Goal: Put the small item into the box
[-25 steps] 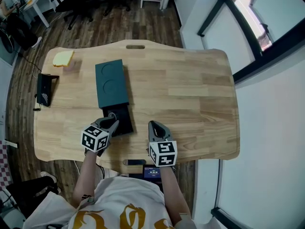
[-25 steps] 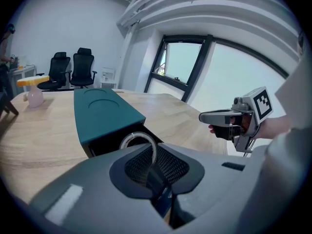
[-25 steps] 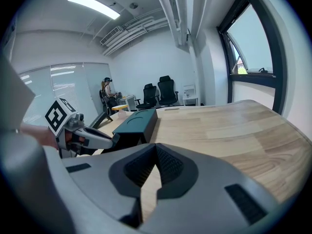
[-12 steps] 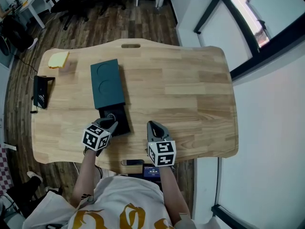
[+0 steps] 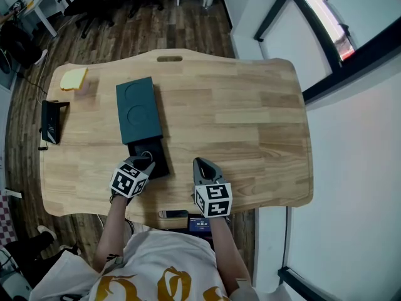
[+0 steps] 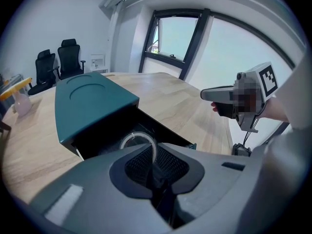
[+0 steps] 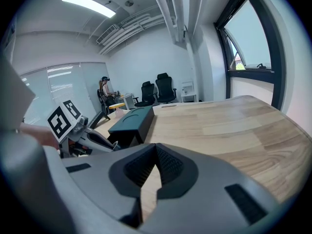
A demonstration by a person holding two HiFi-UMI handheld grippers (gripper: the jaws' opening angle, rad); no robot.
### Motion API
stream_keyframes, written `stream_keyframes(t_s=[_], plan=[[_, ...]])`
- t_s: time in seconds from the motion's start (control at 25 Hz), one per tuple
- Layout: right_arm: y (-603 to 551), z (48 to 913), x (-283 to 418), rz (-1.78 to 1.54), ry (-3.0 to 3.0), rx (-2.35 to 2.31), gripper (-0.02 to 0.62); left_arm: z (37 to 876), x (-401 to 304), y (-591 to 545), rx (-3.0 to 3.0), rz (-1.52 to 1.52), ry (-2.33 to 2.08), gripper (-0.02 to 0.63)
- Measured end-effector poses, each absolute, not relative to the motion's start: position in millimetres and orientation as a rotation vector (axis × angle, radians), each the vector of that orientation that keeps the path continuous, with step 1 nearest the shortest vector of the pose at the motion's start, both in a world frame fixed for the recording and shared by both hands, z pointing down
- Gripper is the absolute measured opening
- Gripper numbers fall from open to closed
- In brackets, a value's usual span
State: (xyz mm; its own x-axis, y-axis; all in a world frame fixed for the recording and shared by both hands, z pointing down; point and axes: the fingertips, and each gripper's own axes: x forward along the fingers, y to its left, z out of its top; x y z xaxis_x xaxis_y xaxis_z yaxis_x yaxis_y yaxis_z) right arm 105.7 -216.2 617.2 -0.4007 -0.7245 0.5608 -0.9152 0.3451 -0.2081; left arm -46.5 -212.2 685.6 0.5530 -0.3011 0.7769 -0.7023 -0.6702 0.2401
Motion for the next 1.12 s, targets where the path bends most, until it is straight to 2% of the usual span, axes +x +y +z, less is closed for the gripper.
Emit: stream_keyframes(t_s=[0.72,1.12], plan=[[-215,626,111,0.740,-2.230,1.432,0.005,701,-44,-201,2.078,1.230,-0.631,0.037],[-214,626,107,0.743,-2.236,1.421,0.005,696,-46,-208,2.067,1.219,-0.668,0.037]])
